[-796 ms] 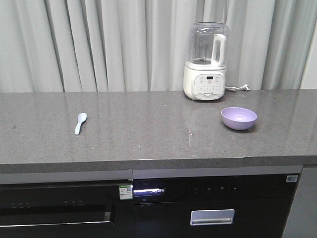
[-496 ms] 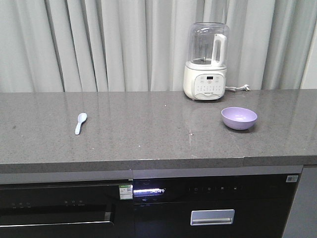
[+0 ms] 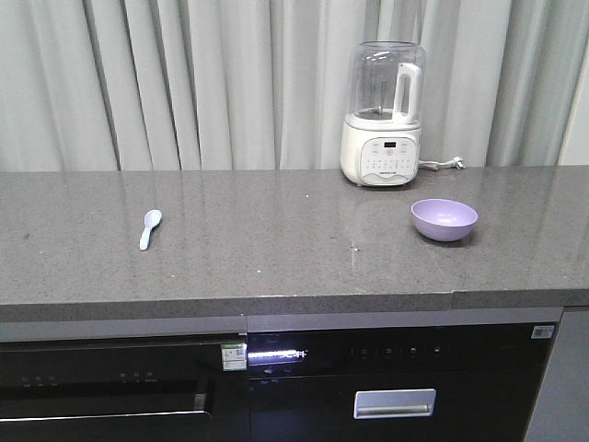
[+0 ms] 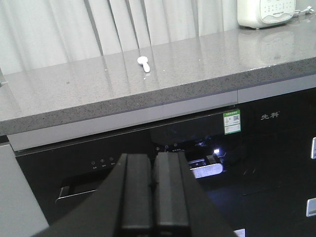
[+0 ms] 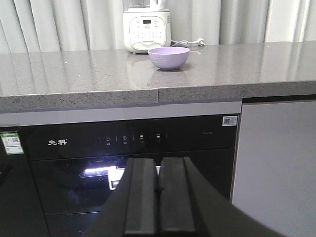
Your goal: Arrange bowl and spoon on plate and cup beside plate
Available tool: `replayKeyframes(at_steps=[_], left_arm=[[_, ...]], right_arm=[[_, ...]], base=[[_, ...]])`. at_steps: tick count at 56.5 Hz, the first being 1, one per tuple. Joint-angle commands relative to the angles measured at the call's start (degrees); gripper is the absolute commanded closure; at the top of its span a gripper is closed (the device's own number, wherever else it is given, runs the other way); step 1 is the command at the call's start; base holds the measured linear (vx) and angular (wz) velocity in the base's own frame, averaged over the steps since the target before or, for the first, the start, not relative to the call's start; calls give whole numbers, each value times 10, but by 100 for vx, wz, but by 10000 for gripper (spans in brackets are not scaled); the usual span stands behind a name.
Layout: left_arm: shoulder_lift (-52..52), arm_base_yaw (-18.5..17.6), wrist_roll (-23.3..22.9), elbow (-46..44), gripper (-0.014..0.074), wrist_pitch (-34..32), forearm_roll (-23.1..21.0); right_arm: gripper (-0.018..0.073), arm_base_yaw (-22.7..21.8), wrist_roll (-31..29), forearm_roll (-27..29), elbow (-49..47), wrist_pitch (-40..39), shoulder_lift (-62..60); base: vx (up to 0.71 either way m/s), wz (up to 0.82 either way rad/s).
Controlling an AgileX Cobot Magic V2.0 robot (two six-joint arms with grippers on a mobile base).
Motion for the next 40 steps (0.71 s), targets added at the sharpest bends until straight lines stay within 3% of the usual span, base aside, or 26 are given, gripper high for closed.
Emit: replayKeyframes(at_steps=[1, 40], left_arm=[[-10, 1, -5, -17, 594, -45, -1], [-10, 1, -5, -17, 594, -45, -1]], right_arm=[[568, -3, -6, -4, 2, -47, -3], [568, -3, -6, -4, 2, -47, -3]], base=[[0, 0], [7, 1]])
